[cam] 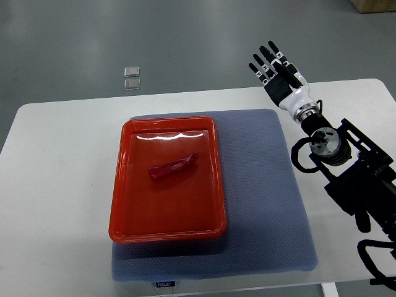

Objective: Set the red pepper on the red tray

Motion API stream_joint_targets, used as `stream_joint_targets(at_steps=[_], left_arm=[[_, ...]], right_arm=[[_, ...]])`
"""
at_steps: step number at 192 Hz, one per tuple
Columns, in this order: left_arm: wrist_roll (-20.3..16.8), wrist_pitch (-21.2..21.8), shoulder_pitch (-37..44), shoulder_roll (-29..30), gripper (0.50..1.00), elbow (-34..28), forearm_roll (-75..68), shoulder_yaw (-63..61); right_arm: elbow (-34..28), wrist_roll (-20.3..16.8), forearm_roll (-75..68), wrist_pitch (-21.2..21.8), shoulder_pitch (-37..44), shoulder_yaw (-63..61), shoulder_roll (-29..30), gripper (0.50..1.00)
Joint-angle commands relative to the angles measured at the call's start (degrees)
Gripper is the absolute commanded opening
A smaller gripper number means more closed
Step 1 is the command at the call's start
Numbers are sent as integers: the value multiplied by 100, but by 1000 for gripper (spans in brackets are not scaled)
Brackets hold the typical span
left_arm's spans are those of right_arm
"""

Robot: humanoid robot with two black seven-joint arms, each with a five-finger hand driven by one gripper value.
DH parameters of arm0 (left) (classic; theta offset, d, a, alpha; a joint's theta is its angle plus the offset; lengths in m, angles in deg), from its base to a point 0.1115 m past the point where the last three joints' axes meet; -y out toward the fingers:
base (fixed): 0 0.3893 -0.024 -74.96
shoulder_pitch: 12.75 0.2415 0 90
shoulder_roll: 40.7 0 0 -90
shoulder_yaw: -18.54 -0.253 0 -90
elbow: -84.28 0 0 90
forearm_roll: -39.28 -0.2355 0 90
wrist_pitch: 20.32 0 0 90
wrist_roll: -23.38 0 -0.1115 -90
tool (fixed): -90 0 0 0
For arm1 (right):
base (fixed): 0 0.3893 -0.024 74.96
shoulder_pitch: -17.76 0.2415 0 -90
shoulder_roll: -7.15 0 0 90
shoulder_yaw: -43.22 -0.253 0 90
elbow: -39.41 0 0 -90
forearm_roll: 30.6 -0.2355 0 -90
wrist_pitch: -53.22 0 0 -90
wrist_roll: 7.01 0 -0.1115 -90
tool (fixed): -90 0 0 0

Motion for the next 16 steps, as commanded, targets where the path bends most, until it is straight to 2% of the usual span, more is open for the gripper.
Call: stream_joint_targets(at_steps=[1,16], left_arm=[[0,8,0,0,1000,-1,0,-7],[0,0,0,0,1000,-1,0,-7]], right_arm=[[-7,0,-23,16,-109,2,11,915],[-7,0,-14,16,-109,2,3,915]])
